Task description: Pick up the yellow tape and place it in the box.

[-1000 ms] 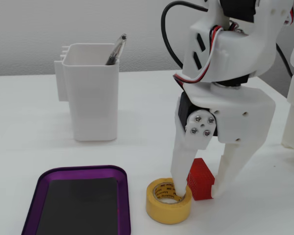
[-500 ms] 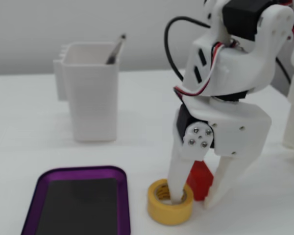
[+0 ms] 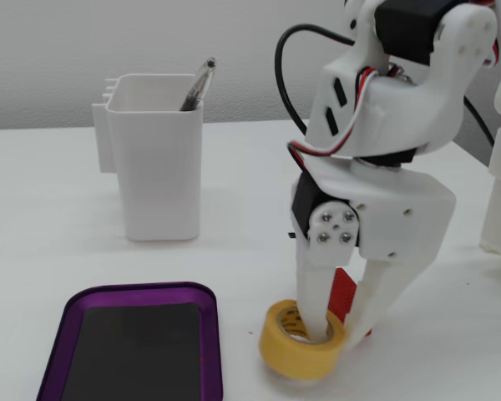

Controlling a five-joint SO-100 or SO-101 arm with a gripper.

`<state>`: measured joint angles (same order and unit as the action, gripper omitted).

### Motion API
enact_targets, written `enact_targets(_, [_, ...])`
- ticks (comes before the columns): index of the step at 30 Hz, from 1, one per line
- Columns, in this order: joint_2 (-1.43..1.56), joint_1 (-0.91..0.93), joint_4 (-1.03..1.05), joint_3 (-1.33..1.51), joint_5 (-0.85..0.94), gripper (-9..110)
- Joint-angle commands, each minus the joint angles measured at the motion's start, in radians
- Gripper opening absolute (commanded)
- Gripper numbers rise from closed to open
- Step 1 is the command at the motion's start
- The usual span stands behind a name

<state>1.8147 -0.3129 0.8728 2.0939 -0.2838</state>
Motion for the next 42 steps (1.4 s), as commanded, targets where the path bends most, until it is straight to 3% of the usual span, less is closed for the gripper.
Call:
enact_targets(1, [0.074,-0.003,0.025,-0.114,0.011,-1])
enact_targets(7, [0.092,0.0,0.011,-0.252,0.178,-1])
enact_targets(17, [0.026,0.112,-0.313,-0.279,0.377,-1])
enact_targets(25, [-0.206,0.163,-0.313,-0.281,0.385,-1])
enact_targets(37, [-0.213,0.172,-0.313,-0.279,0.385,0])
enact_targets(42, [-0.21,0.17,-0.305,-0.279,0.385,5])
